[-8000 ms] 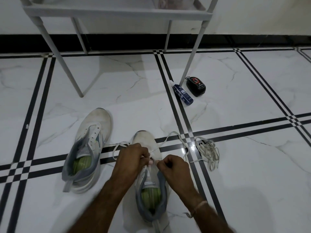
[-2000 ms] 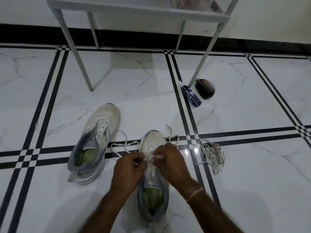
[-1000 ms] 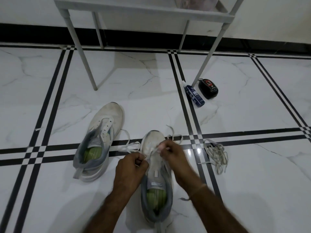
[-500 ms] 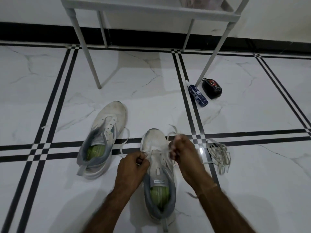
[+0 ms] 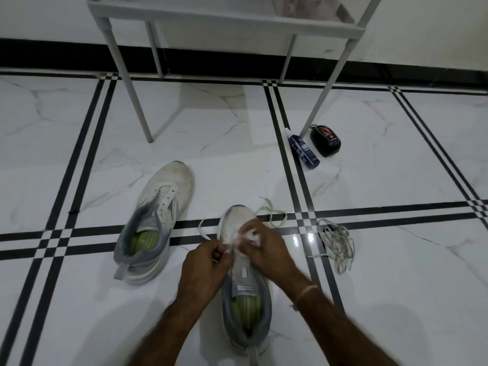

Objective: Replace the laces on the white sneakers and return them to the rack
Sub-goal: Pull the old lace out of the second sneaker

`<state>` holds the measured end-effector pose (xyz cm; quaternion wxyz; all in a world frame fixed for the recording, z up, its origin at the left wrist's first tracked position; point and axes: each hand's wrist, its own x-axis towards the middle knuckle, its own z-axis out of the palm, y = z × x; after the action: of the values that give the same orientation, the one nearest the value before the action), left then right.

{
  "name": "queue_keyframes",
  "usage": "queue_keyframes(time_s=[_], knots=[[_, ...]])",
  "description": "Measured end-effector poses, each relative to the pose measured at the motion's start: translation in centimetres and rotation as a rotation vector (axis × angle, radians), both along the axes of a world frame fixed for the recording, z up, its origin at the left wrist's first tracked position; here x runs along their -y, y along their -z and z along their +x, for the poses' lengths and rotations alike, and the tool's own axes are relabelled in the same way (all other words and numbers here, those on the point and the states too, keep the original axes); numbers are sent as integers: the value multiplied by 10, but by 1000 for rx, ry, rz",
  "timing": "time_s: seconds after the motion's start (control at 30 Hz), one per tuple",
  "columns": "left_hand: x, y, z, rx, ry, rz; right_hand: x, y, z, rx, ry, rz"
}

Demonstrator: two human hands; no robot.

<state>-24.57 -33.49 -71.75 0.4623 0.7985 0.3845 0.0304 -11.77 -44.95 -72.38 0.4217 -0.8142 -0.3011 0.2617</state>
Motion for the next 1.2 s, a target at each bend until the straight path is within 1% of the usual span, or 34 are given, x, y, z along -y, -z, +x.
queue_keyframes(time_s=[0.03,0.07,0.1,0.13,0.17,0.2,0.23,0.27,0.3,0.33,0.4,0.43,0.5,0.53,0.57,0.6,0.63,0.67,0.7,0.73,0.77,0.8,0.87,0.9,0.93,1.03,1.1,1.2], knots=[[0,-1,1,-10,3,3,-1,9,-4,157,-96,-133],[0,-2,1,-18,0,6,-3,13,-8,244,-135,-164],[-1,-2,1,-21,-5,8,-6,17,-10,263,-103,-122],[-1,-2,0,-24,-9,7,-9,13,-9,160,-2,-28],[-2,-2,0,-25,-13,8,-9,6,-4,-72,193,112],[-2,-2,-1,-24,-18,6,-6,-1,0,-346,359,263],[-1,-1,-2,-21,-25,2,-1,-5,2,-537,455,362],[0,-1,-2,-15,-31,-2,3,-6,5,-582,445,396],[0,0,-3,-8,-33,-5,6,-6,6,-500,357,351],[1,0,-2,-2,-33,-5,5,-5,4,-340,224,273],[0,2,-1,7,-23,3,-2,6,-1,-47,-11,52],[0,3,0,5,-17,8,-6,14,-1,50,-68,-59],[0,2,0,5,-13,4,-12,23,0,144,-136,-155],[-1,2,-1,6,-11,0,-14,25,-2,187,-145,-158],[0,2,-1,8,-8,-2,-13,24,-3,177,-124,-134],[0,1,-2,8,-7,-5,-10,22,-3,66,-64,-55],[0,1,-3,10,-11,-8,-7,14,-1,-138,44,53],[0,2,-3,14,-18,-13,-3,6,1,-386,156,194],[0,3,-4,19,-28,-18,2,0,3,-559,242,288],[-1,4,-4,22,-33,-24,5,-1,5,-618,286,324],[0,4,-3,23,-29,-27,7,-1,5,-561,272,290],[0,5,-1,24,-21,-28,7,-2,4,-446,223,234],[1,4,0,20,-8,-17,0,6,-4,-117,49,72],[1,4,0,18,-8,-7,-4,12,-7,3,-24,2],[0,4,0,17,-8,1,-8,16,-10,71,-60,-46],[-1,6,0,19,-12,-2,-11,20,-9,162,-42,-132],[-2,8,-2,25,-14,-19,-8,21,-8,237,-74,-181],[0,7,-3,29,-21,-30,-1,23,-9,275,-81,-123]])
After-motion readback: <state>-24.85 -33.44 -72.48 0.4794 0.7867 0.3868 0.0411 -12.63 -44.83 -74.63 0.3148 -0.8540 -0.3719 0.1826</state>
